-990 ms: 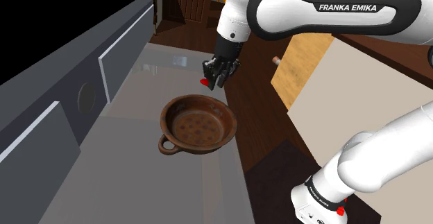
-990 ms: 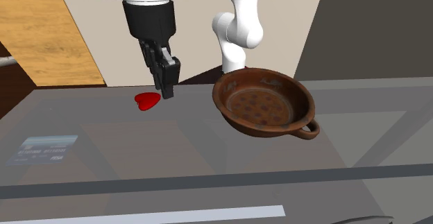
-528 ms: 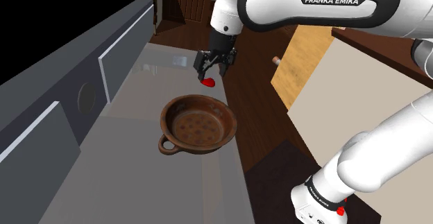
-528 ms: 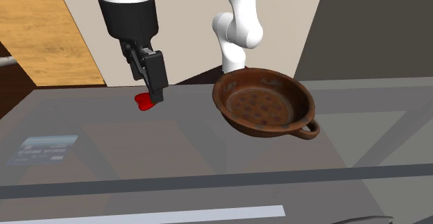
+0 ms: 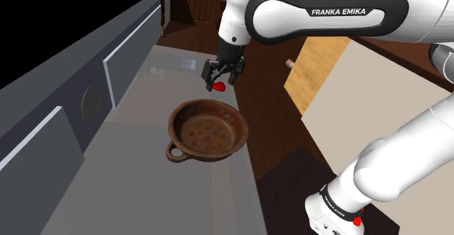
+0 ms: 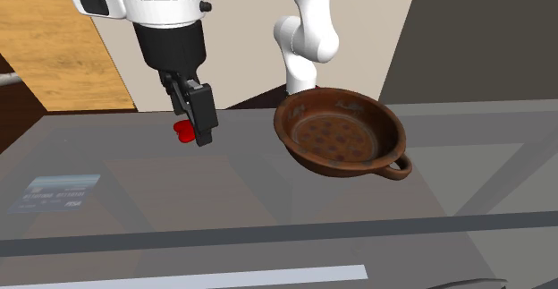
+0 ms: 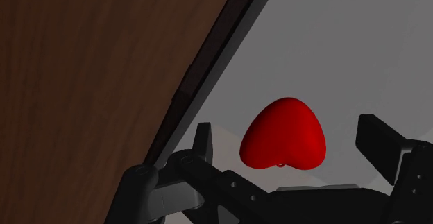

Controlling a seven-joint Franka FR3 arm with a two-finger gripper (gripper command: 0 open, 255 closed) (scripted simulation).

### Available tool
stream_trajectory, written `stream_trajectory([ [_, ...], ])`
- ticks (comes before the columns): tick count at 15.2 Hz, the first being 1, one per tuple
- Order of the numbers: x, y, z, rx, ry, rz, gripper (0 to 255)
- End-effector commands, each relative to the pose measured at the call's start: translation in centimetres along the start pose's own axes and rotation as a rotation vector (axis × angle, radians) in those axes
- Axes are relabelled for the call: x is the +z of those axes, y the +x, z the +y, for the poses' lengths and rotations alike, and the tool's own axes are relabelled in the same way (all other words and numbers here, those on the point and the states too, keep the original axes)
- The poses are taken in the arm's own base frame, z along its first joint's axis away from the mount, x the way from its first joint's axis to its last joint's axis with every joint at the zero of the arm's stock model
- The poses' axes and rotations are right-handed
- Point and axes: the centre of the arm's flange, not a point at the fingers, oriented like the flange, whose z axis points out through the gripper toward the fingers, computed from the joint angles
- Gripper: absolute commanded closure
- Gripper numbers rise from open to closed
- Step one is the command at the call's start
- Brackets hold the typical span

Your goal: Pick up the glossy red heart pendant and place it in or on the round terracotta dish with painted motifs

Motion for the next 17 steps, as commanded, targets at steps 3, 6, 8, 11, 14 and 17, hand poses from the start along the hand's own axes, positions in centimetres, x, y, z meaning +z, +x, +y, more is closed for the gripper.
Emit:
stream_trajectory([
  [3,0.0,0.0,0.0,0.000,0.000,0.000,0],
  [6,0.0,0.0,0.0,0.000,0.000,0.000,255],
  [8,0.0,-0.1,0.0,0.000,0.000,0.000,255],
  [11,-0.1,0.0,0.1,0.000,0.000,0.000,255],
  [14,0.0,0.0,0.0,0.000,0.000,0.000,255],
  [17,-1.6,0.1,0.0,0.000,0.000,0.000,255],
])
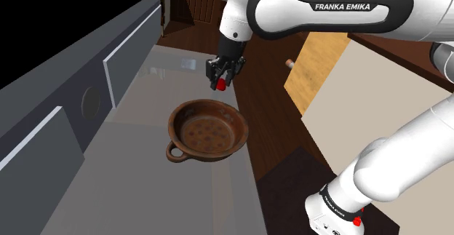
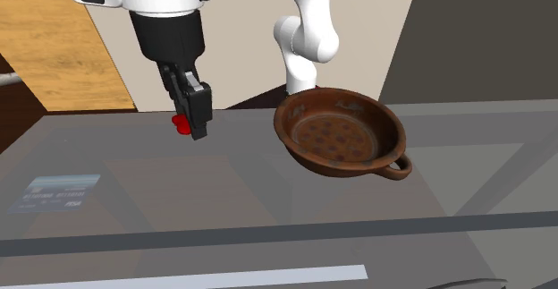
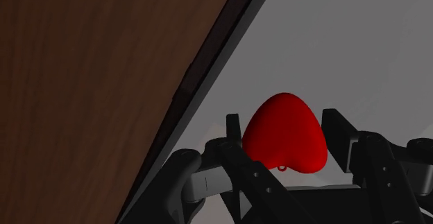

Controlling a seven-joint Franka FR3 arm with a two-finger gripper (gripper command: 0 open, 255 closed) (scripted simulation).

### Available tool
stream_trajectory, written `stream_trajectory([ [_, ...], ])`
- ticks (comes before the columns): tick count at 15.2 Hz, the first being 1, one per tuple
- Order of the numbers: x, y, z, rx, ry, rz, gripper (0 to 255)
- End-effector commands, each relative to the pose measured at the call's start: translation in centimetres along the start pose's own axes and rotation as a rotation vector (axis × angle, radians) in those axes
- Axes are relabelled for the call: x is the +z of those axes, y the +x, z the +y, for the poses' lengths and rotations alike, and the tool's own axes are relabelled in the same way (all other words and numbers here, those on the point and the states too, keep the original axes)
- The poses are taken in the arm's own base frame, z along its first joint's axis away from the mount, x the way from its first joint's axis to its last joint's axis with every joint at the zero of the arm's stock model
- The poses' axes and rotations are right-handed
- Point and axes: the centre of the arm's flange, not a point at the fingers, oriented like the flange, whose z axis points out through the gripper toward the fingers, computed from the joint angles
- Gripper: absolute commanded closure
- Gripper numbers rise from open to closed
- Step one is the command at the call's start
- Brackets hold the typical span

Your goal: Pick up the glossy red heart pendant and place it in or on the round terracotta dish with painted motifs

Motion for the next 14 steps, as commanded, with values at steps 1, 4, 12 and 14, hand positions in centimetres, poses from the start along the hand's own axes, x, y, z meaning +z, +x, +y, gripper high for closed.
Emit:
stream_trajectory([
  [1,-1.0,0.1,0.0,0.000,0.000,-0.001,255],
  [4,-2.6,0.2,0.0,0.000,0.000,-0.001,255],
  [12,-6.8,0.5,0.0,0.000,0.000,-0.001,255],
  [14,-7.8,0.6,0.0,0.000,0.000,-0.001,255],
])
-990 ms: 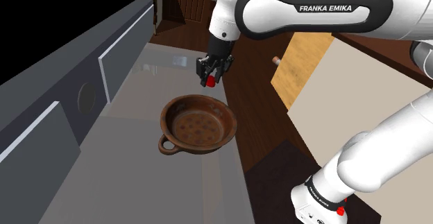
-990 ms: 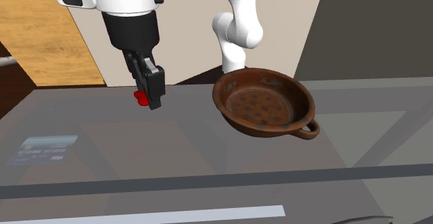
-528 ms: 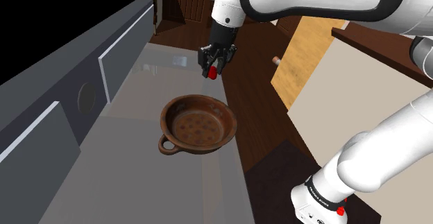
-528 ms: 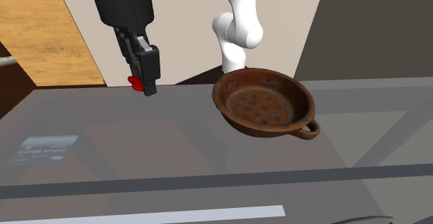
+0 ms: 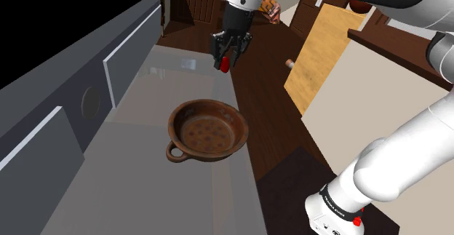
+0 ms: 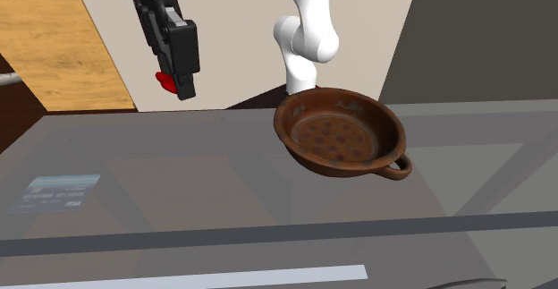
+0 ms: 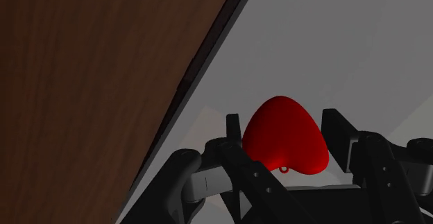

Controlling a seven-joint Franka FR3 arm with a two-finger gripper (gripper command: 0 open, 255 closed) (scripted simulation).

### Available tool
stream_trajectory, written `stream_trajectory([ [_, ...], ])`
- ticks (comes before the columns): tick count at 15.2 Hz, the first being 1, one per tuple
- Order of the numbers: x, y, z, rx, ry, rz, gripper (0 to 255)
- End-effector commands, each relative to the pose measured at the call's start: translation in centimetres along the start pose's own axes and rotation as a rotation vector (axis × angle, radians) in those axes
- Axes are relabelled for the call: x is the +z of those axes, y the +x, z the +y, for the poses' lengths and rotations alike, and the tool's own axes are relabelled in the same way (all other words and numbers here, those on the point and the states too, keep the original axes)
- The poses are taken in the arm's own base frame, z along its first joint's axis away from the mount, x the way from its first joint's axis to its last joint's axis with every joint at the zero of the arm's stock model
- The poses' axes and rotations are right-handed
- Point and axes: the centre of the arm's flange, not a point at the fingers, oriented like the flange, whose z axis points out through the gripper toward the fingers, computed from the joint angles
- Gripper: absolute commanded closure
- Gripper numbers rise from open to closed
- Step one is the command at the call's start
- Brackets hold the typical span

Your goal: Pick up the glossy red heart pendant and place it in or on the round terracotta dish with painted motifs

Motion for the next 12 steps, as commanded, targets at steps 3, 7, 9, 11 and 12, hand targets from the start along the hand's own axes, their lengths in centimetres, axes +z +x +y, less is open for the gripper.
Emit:
stream_trajectory([
  [3,-2.1,0.1,0.1,0.000,0.000,0.000,255],
  [7,-3.8,-0.7,-0.9,0.000,0.000,0.000,255],
  [9,-4.0,-2.5,-2.7,0.000,0.000,0.000,255],
  [11,-4.2,-4.4,-4.6,0.000,0.000,0.000,255],
  [12,-4.3,-5.3,-5.5,0.000,0.000,0.000,255],
])
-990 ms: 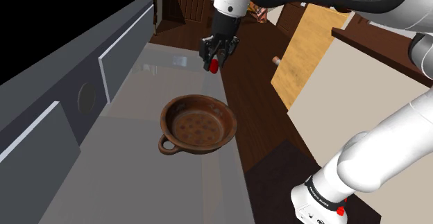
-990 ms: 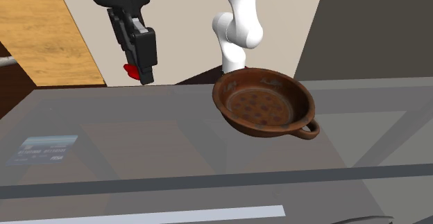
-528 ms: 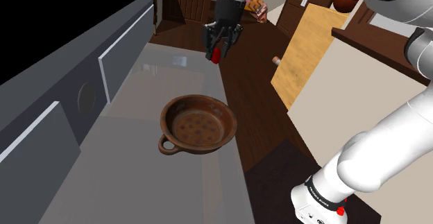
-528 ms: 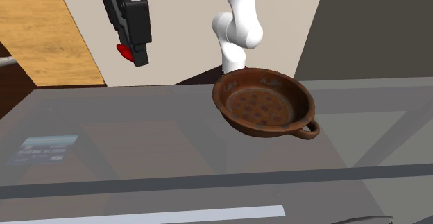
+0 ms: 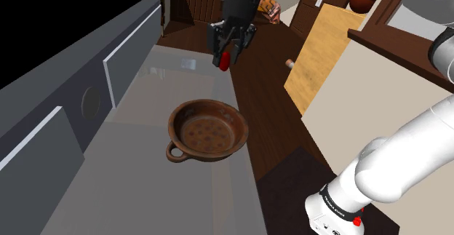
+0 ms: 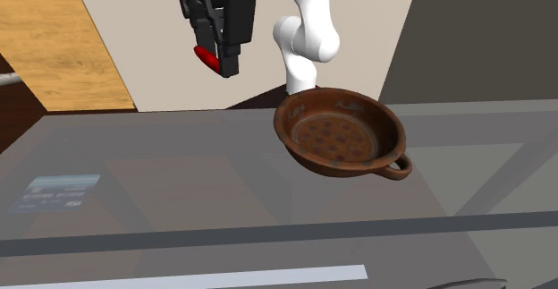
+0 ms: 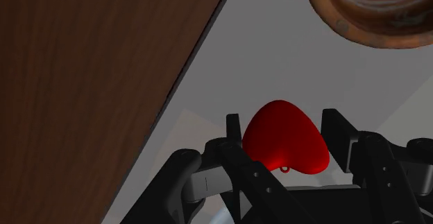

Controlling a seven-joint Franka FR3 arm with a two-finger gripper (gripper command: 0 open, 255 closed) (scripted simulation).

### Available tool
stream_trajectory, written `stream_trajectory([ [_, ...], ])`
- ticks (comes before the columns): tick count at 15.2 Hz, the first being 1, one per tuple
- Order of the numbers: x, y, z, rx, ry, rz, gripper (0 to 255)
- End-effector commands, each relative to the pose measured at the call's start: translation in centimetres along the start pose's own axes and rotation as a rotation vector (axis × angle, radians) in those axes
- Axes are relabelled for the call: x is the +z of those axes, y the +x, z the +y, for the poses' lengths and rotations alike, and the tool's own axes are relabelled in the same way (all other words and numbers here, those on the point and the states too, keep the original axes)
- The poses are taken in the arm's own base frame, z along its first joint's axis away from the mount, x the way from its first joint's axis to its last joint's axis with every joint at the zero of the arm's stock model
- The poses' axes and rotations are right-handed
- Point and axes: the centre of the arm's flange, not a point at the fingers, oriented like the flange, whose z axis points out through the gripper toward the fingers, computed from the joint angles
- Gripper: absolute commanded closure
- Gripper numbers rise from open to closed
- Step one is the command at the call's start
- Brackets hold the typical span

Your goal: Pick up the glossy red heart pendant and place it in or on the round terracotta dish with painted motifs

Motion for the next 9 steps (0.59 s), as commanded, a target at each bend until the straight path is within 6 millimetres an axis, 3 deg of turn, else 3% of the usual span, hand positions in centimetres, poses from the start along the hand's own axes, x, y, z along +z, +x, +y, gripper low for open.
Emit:
stream_trajectory([
  [1,-0.2,-2.1,-1.8,0.002,0.000,0.000,255],
  [9,-1.0,-9.4,-9.3,0.002,0.000,0.000,255],
])
